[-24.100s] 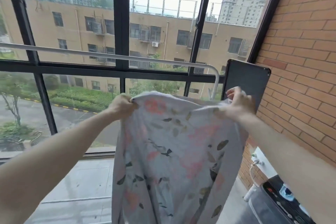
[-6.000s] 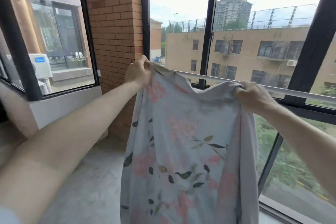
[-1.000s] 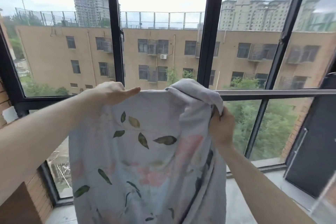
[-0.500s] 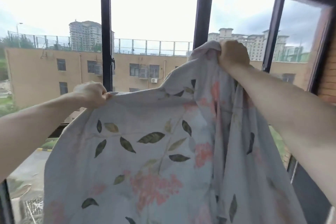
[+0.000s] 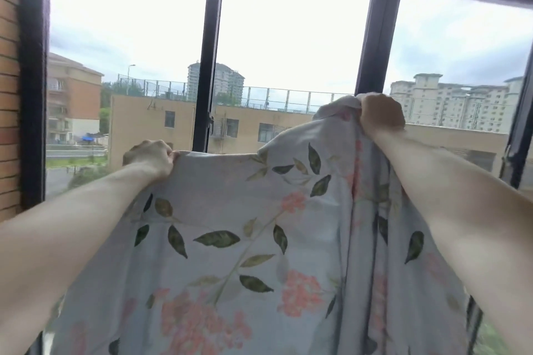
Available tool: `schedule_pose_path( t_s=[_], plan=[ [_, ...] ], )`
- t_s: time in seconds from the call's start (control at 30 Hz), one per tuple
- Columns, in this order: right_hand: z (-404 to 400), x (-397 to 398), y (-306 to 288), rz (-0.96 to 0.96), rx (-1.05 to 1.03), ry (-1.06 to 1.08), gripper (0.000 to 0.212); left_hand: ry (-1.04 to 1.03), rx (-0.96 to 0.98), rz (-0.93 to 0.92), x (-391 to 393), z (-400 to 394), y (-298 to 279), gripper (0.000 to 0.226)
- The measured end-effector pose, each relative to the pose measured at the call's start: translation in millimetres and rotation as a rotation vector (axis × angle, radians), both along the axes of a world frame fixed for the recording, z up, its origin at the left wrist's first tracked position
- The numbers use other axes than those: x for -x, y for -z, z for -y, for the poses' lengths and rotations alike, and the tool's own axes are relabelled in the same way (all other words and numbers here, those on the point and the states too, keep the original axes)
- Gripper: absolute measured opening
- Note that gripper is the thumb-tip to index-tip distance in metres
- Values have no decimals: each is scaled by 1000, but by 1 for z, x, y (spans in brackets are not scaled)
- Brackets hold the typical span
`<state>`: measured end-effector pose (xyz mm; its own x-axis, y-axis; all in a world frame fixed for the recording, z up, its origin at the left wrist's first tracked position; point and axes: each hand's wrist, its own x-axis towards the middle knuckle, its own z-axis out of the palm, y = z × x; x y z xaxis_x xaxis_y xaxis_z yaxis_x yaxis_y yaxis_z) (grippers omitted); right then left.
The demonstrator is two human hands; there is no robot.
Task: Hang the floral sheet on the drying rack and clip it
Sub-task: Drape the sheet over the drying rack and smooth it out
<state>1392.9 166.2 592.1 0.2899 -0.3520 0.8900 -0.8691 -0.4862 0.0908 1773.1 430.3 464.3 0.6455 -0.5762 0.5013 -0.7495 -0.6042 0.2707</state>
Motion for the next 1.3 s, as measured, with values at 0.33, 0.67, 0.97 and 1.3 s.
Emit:
schedule_pose_path(
  t_s=[0.33,0.67,0.97,1.3],
  plan=[
    [96,-24,140,-346,-429,82,29,-49,-208,-232,-11,31,65,35],
    [91,-26,212,-801,-1095,99,21,-88,-281,-391,-12,12,70,42],
    [-58,-56,171,-401,-1053,-738,35,-9,-363,-432,-1,-8,72,31],
    [-221,-139,217,-475,-870,-773,55,16,-414,-386,-1,-79,71,45]
  ],
)
